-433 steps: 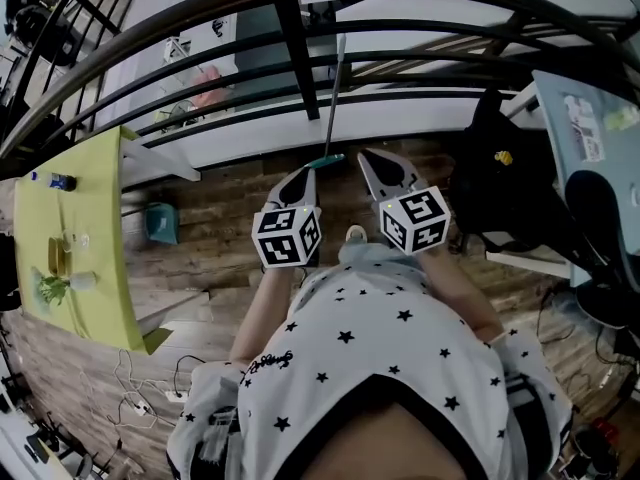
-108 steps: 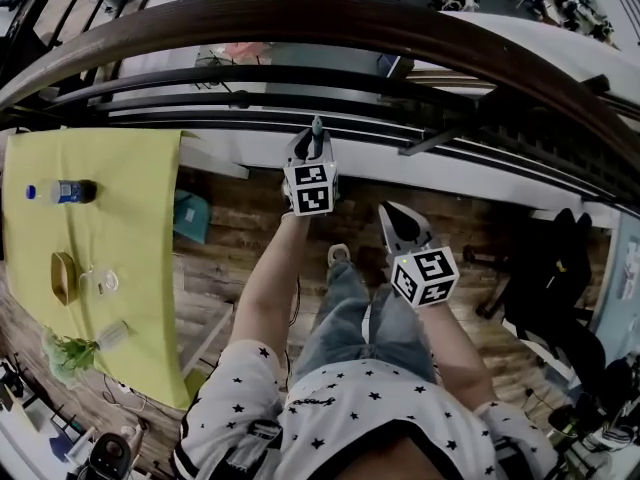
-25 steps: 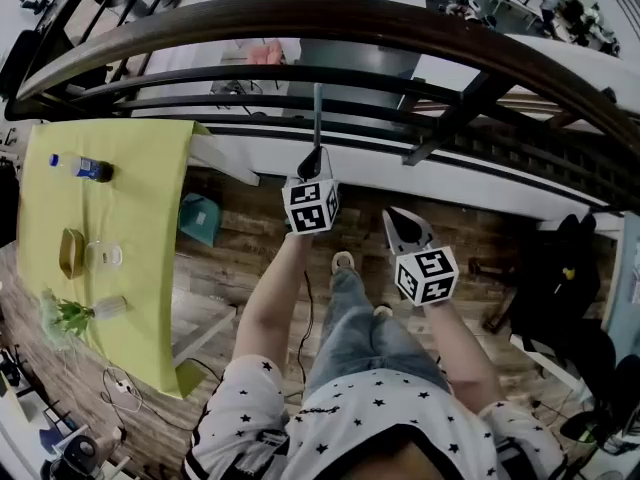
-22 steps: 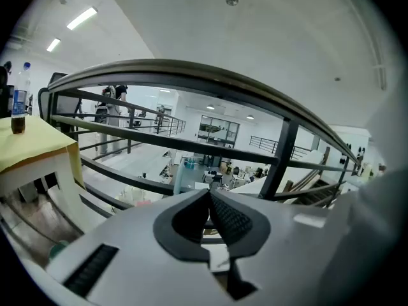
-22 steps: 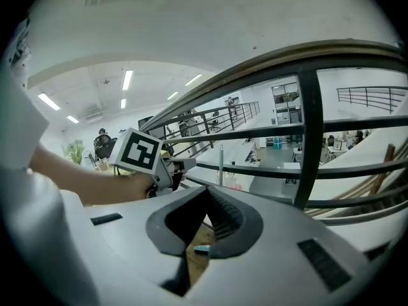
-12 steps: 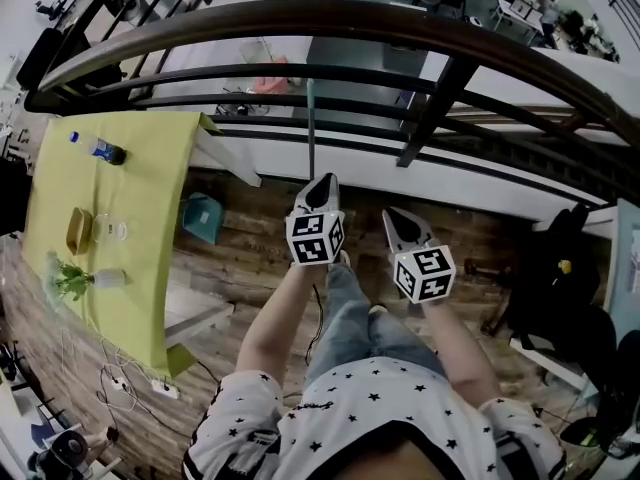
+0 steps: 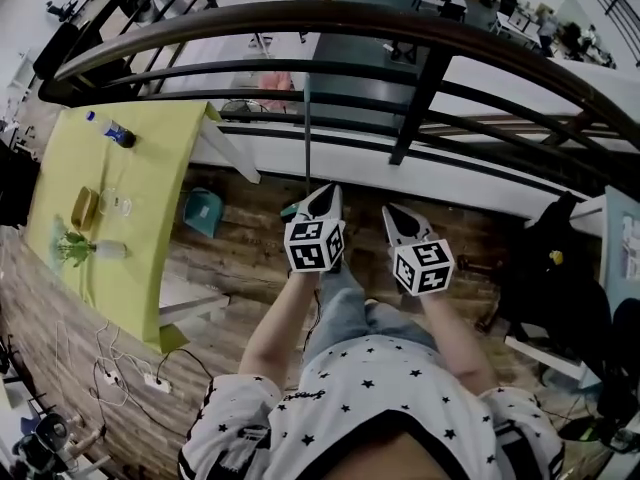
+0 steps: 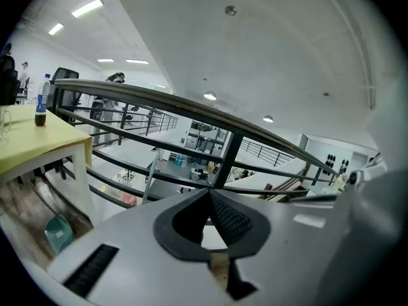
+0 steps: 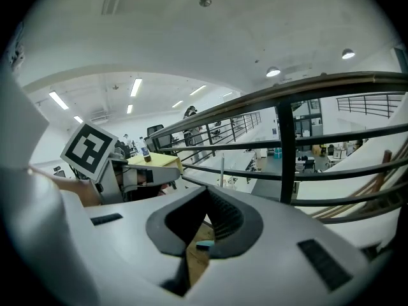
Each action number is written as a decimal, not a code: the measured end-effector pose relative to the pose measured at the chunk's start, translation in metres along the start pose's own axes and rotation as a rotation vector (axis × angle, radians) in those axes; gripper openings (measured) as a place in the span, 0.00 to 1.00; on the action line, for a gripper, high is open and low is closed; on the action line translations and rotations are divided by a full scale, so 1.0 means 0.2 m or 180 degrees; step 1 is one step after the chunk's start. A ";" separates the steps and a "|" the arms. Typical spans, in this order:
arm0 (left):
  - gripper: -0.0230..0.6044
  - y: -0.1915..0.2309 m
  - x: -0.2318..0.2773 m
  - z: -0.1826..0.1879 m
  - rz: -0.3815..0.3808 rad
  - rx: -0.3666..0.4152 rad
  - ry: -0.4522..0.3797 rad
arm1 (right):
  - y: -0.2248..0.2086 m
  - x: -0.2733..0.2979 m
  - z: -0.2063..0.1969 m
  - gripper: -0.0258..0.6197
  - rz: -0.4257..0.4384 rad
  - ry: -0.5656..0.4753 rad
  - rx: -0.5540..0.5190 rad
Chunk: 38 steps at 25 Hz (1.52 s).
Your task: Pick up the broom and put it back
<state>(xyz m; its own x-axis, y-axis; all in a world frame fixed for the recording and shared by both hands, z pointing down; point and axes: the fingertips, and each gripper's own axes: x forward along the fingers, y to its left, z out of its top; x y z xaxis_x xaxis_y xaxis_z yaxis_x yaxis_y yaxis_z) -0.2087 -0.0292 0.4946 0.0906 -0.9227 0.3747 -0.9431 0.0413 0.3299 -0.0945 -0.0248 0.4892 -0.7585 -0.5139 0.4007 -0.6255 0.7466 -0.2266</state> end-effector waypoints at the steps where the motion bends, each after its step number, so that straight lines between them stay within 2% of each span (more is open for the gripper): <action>1: 0.06 -0.03 -0.04 -0.01 -0.0013 0.0008 0.0012 | 0.01 -0.03 -0.01 0.03 0.0007 -0.0008 0.0002; 10: 0.06 -0.26 -0.35 -0.09 -0.0139 -0.0147 0.0029 | 0.12 -0.32 -0.03 0.03 0.0049 -0.0079 -0.0019; 18: 0.06 -0.42 -0.58 -0.10 -0.0192 -0.0148 0.0024 | 0.19 -0.54 0.01 0.03 0.0035 -0.0196 -0.0015; 38: 0.06 -0.53 -0.79 -0.16 -0.0225 -0.0128 0.0034 | 0.24 -0.77 0.02 0.03 0.0043 -0.0344 -0.0019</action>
<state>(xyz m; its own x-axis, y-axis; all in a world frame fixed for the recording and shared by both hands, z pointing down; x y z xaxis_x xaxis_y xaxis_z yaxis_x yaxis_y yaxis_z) -0.1134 0.1242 0.4284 0.1603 -0.9197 0.3584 -0.9206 -0.0084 0.3903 -0.0096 0.0889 0.4134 -0.7823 -0.5462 0.2996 -0.6143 0.7561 -0.2258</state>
